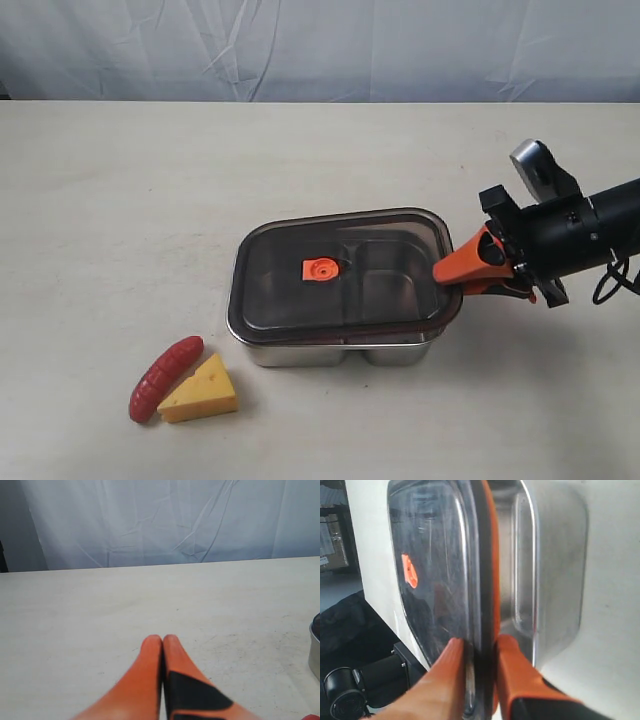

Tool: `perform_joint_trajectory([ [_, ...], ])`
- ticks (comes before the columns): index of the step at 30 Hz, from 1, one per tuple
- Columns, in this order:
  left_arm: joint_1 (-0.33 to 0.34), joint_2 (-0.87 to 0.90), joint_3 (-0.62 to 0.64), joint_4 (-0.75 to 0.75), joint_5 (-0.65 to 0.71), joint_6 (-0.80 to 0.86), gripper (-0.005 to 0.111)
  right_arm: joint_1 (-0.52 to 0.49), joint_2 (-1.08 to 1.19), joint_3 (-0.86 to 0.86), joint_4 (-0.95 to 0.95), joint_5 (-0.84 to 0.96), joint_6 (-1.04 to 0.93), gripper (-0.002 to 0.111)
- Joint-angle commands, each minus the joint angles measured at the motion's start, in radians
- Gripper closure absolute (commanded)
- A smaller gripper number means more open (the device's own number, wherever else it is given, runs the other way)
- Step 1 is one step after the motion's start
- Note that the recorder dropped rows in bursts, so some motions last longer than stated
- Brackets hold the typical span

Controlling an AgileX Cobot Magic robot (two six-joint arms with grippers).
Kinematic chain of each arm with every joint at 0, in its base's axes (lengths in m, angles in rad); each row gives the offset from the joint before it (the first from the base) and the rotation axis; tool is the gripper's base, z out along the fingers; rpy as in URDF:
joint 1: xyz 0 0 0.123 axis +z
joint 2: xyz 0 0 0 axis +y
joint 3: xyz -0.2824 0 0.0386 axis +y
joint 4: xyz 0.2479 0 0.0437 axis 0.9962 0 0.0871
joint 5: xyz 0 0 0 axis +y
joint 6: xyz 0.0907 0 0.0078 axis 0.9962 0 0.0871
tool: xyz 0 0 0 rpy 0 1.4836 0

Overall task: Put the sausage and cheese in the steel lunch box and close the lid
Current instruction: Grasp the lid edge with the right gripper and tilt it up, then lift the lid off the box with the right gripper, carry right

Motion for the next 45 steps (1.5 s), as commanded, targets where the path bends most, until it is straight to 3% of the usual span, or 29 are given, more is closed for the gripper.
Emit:
perform_joint_trajectory([
  [1,-0.006,-0.005,0.002,0.000,-0.001,-0.001,0.107,-0.003,-0.049,0.000,-0.016,0.006,-0.010,0.109],
  [22,-0.006,-0.005,0.002,0.000,-0.001,-0.001,0.107,-0.003,-0.232,-0.051,0.093,0.061,-0.058,0.109],
  [26,-0.006,-0.005,0.002,0.000,-0.001,-0.001,0.107,-0.003,-0.307,-0.128,0.051,-0.026,0.015,0.109],
  [31,-0.006,-0.005,0.002,0.000,-0.001,-0.001,0.107,-0.003,-0.411,-0.248,-0.193,-0.180,0.203,0.109],
  [40,-0.006,-0.005,0.002,0.000,-0.001,-0.001,0.107,-0.001,-0.561,-0.349,-1.064,-0.226,0.578,0.109],
  [45,-0.006,-0.005,0.002,0.000,-0.001,-0.001,0.107,0.002,-0.582,-0.349,-1.116,-0.219,0.540,0.109],
])
